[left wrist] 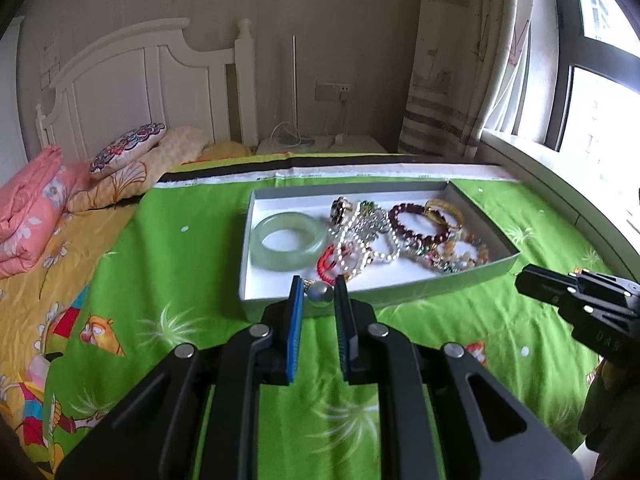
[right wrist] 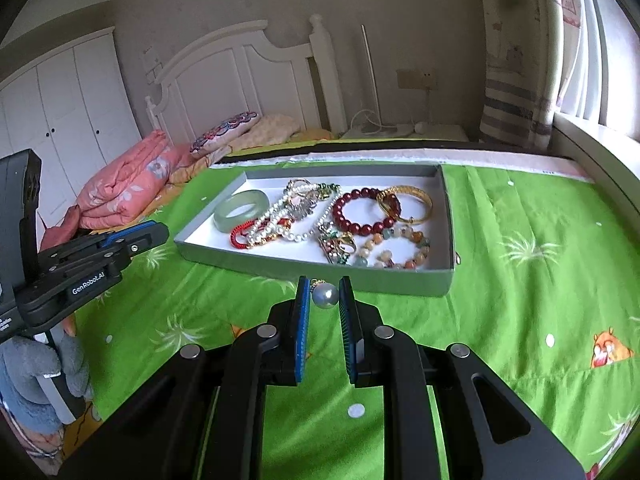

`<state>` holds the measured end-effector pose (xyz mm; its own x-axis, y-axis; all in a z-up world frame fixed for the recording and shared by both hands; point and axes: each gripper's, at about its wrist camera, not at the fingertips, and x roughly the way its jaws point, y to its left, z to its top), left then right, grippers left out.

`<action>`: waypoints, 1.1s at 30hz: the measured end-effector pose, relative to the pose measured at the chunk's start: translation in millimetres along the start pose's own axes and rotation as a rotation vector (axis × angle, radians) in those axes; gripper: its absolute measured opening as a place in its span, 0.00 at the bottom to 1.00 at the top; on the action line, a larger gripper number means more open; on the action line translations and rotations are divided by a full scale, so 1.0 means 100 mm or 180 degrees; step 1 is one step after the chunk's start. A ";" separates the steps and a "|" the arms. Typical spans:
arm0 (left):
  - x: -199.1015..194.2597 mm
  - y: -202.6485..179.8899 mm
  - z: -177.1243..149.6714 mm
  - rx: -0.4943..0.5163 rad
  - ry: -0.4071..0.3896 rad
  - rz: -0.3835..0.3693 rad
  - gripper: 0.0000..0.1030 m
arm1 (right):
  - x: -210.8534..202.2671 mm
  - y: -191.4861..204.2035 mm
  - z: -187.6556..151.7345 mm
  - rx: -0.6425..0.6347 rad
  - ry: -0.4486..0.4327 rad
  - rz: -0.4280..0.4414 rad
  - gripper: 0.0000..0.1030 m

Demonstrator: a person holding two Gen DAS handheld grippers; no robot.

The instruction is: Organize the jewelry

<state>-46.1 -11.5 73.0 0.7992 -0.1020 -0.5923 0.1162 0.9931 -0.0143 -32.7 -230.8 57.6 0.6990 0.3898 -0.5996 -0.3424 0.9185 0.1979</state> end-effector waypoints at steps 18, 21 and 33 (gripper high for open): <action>0.48 -0.13 0.17 -0.0265 -0.0005 -0.0242 0.14 | 0.36 0.15 0.26 -0.0204 -0.0106 -0.0059 0.16; 0.56 -0.18 0.20 -0.0272 -0.0029 -0.0299 0.14 | 0.43 0.13 0.27 -0.0195 -0.0122 -0.0106 0.16; 0.79 -0.34 0.20 -0.0207 0.0038 -0.0453 0.14 | 0.69 0.18 0.38 -0.0216 0.0024 -0.0042 0.16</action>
<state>24.6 -54.2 43.0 0.7702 -0.2417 -0.5902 0.1891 0.9703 -0.1506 33.5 -184.7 49.3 0.6991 0.3771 -0.6076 -0.3753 0.9167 0.1371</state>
